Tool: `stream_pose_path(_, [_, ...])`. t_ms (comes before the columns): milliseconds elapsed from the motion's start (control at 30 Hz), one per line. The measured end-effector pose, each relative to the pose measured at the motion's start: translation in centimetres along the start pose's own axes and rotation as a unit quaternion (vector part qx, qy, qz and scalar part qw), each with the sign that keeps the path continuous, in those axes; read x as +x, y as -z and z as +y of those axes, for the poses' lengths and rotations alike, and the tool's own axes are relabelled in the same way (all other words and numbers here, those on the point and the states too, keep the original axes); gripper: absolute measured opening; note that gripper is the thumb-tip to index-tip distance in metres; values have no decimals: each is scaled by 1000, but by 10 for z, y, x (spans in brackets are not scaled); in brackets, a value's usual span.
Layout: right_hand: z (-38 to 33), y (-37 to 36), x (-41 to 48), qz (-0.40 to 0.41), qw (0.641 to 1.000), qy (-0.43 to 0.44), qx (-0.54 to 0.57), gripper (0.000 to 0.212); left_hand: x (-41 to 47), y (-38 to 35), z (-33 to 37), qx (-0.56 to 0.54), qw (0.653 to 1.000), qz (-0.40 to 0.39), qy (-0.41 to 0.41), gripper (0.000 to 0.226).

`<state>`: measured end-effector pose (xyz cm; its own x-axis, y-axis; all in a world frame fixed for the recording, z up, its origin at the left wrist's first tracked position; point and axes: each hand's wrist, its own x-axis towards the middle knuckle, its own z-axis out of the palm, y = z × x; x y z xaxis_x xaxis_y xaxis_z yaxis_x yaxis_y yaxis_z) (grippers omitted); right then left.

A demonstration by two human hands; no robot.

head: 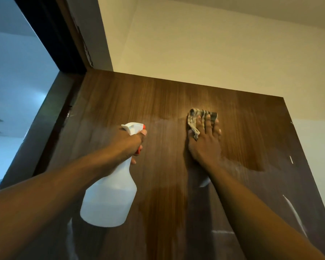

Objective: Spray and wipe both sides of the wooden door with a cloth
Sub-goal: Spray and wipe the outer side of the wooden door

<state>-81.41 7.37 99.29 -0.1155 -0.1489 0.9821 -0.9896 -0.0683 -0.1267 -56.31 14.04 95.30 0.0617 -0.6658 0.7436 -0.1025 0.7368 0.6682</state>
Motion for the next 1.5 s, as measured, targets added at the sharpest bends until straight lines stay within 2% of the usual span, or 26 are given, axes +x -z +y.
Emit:
stream_pose_path(133, [-69,-15,-7,-24,996,88,11,62,6,23,-10,11,1000,5,4,27])
stream_pose_path(267, [-62,-27,-54,-33,984,172,-18,62,5,39,-20,-3,1000,-1,7,27])
stream_pose_path(333, [-43,-22,-59,-39,986,161,-19,63,2,46,-22,3,1000,6,4,26])
stream_pose_path(400, [-39,-18,-46,-30,994,103,-13,66,0,54,-22,13,1000,14,9,24])
stream_pose_path(500, [-72,-21,-21,-13,999,30,0,63,2,64,-21,21,999,23,19,29])
stream_pose_path(567, [-103,-28,-8,-18,998,57,0,64,6,70,-21,11,999,29,34,31])
stream_pose_path(667, [-132,-49,-15,-18,988,155,-16,71,9,75,-19,-16,998,26,61,34])
stream_pose_path(800, [-111,-60,-56,-5,973,231,-18,66,1,78,-24,39,997,49,46,38])
stream_pose_path(867, [-95,-55,-62,14,976,218,-19,64,-1,83,-30,59,997,50,30,40])
stream_pose_path(933, [-99,-50,-56,21,986,167,-4,63,-1,92,-34,76,996,47,22,40])
stream_pose_path(1000, [-124,-50,-42,15,994,109,22,65,2,102,-35,87,995,52,15,38])
stream_pose_path(1067, [-157,-56,-24,18,995,91,18,67,9,114,-38,94,994,58,1,38])
stream_pose_path(1167, [-199,-66,-15,6,991,132,-7,67,19,128,-44,96,993,58,-21,36])
stream_pose_path(1300, [-230,-89,-58,-4,973,226,-41,67,29,151,-57,99,994,51,-21,37])
stream_pose_path(1400, [-217,-88,-89,-11,974,224,-33,66,36,165,-70,88,995,45,-30,31])
stream_pose_path(1500, [-212,-74,-91,-25,984,174,-30,65,43,174,-79,77,995,13,-68,14])
